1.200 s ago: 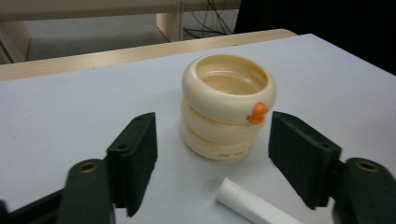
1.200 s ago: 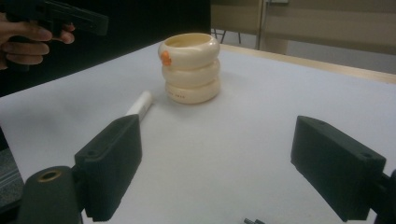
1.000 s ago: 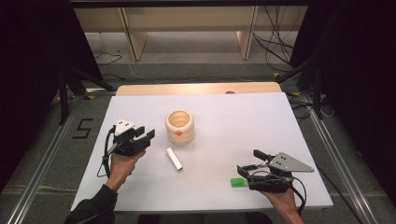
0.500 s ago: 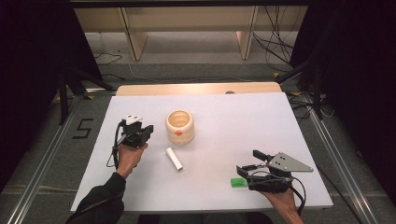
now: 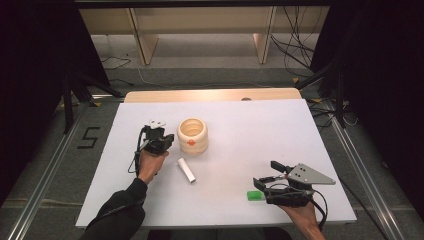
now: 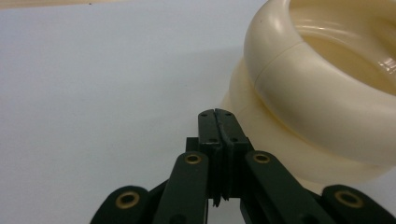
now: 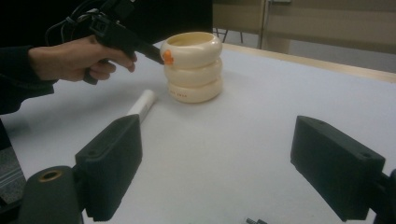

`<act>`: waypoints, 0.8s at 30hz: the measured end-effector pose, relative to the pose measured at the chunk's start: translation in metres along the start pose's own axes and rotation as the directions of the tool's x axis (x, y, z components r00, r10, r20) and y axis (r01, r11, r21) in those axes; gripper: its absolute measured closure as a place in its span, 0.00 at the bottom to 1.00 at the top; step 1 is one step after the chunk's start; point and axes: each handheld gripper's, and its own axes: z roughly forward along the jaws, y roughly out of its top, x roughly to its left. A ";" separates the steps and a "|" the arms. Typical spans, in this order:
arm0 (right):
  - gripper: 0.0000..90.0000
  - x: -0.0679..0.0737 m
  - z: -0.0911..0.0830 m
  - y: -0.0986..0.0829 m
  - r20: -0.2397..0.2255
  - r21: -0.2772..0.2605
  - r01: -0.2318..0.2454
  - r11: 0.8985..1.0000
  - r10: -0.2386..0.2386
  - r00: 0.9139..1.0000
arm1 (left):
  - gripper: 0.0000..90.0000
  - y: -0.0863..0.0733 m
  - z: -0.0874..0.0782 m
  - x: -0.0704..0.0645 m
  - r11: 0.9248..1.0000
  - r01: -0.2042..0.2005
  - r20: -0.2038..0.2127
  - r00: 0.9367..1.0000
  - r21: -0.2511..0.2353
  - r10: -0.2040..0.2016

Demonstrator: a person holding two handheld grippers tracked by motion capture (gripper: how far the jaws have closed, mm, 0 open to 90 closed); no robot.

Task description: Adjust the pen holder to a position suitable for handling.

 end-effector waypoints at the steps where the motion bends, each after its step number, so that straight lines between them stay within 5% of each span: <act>1: 0.19 0.000 0.000 0.000 0.001 0.000 0.002 1.000 -0.002 1.000 | 0.99 0.000 0.001 0.000 1.000 0.000 0.003 1.000 0.005 0.000; 16: 0.19 0.000 0.002 0.000 0.000 0.003 -0.001 1.000 0.001 1.000 | 0.99 0.002 0.006 -0.010 0.999 0.013 0.017 1.000 0.035 -0.014; 24: 0.19 0.000 0.002 0.000 -0.003 0.001 -0.004 1.000 0.004 1.000 | 0.99 0.007 0.014 -0.030 0.999 0.004 0.034 0.999 0.043 -0.006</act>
